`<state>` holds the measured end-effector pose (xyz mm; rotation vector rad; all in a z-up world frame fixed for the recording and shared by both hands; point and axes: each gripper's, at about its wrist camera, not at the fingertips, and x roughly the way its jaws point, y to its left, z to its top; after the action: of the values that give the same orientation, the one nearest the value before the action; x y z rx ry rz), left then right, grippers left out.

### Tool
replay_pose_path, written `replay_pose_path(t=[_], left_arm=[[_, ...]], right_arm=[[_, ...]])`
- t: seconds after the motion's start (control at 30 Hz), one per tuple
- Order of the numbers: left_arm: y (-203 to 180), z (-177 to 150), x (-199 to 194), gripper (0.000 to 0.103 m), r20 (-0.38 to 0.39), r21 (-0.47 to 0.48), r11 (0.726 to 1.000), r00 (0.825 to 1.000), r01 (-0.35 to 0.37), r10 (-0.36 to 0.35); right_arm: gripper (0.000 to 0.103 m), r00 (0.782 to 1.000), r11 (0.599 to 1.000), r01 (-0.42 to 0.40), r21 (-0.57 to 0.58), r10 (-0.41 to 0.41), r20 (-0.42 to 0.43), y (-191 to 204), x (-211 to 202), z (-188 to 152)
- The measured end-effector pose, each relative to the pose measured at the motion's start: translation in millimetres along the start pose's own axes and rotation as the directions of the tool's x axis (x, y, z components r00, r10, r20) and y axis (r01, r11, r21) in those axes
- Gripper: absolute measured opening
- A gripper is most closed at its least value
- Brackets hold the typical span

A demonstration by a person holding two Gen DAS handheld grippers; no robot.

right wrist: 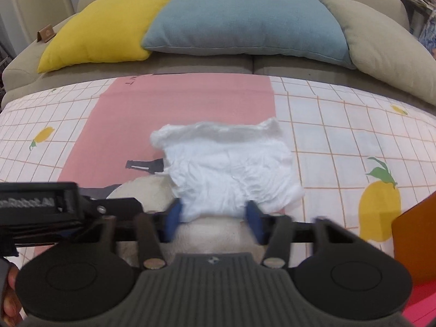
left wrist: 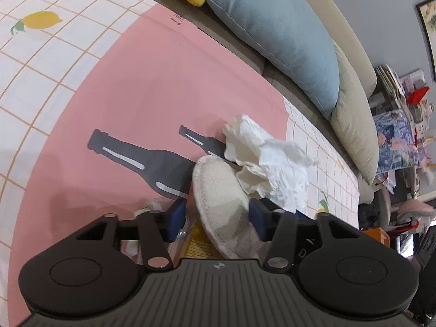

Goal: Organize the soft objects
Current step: 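Grasp the beige pad edge with the left tool while the right tool grasps the white cloth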

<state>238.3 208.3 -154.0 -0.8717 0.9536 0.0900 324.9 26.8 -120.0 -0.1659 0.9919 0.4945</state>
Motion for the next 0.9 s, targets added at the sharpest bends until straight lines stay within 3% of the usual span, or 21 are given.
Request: replay_pose_path(t=[0.07,0.23,0.33,0.63,0.9], left_arm=[[-3.8,-1.7,0.8,0.050,0.010,0.005,1.000,1.000,-0.014,0.014],[-21.2,-7.4,-8.7,0.019,0.087,0.079,0.995,0.994,-0.066,0.059],[-32.4,-13.1,-20.3,0.008,0.134,0.129,0.989,0.990,-0.071,0.053],[-64.6,-33.4,-81.1,0.004,0.258,0.235,0.972,0.966,-0.026,-0.037],[-64.6,-70.6,-140.9,0.004,0.290,0.267,0.964,0.954,-0.005,-0.075]], right_arm=[[0.024,1.000,1.000,-0.010,-0.006,0.010,-0.008,-0.2,0.0,0.4],[0.003,1.000,0.999,0.007,-0.050,-0.005,0.024,0.5,-10.9,0.8],[0.002,0.997,0.996,0.018,-0.084,-0.011,0.080,1.4,-27.2,-0.7],[0.001,0.960,0.988,0.045,-0.145,-0.002,0.280,4.6,-110.3,-13.6],[0.002,0.943,0.987,-0.014,-0.161,0.067,0.326,2.3,-179.4,-52.0]])
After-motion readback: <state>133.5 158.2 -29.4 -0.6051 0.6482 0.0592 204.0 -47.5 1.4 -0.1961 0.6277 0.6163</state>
